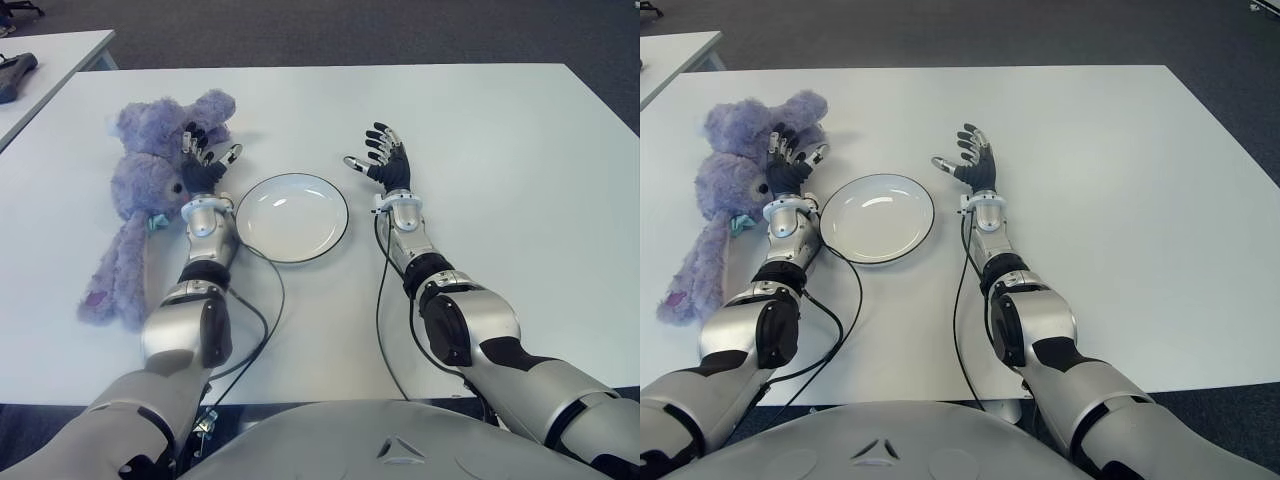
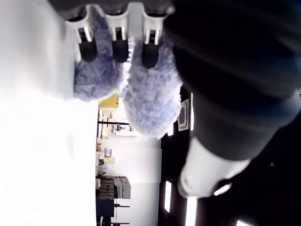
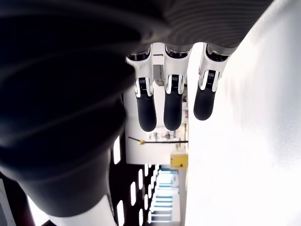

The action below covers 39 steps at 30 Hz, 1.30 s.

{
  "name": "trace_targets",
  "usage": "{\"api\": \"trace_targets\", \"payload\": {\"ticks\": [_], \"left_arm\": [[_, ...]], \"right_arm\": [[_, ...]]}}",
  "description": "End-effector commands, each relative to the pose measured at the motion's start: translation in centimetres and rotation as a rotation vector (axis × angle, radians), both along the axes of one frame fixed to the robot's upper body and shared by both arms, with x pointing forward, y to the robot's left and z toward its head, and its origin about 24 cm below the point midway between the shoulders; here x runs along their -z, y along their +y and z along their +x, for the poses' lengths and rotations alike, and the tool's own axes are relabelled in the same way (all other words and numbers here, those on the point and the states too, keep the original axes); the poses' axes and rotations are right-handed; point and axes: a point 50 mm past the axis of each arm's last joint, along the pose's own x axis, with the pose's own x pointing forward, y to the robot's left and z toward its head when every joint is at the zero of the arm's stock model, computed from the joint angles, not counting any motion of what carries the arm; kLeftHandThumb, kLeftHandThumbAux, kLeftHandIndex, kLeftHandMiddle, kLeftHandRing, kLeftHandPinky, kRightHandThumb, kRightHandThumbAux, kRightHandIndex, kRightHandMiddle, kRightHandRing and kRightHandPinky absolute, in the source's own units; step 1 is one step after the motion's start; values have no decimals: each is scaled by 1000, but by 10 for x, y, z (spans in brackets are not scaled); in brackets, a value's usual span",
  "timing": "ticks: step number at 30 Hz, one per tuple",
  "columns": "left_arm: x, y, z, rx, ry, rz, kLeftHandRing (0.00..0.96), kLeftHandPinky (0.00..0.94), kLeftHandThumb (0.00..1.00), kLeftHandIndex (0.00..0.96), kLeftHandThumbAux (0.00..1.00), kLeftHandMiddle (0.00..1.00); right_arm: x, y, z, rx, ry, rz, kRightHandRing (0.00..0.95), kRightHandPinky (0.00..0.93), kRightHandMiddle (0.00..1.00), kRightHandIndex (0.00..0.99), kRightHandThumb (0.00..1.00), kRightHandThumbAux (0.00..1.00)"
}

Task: Put the doll into the plate.

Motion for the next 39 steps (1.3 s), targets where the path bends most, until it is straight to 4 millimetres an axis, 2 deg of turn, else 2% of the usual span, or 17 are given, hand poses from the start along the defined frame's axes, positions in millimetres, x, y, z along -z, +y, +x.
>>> {"api": "trace_targets", "payload": {"ticks": [1,21,27,39], "left_arm": [[122,-24,-106,-72,473,-180,75,71,22,71,891,96],[122,-23,-109,-82,465,-160,67,64,23,67,864,93],[124,-22,-118,-93,450,-145,62,74,19,67,865,85],[125,-38,-136,-91,379,-106,49,62,13,55,850,64]], "right_arm": [[102,0,-72,31,453,25,221,231,238,152,86,958],[102,3,-73,33,450,20,224,214,245,163,101,961],[102,4,-73,30,453,15,222,212,245,162,92,962],[102,4,-73,32,452,17,225,219,249,166,90,963]]}}
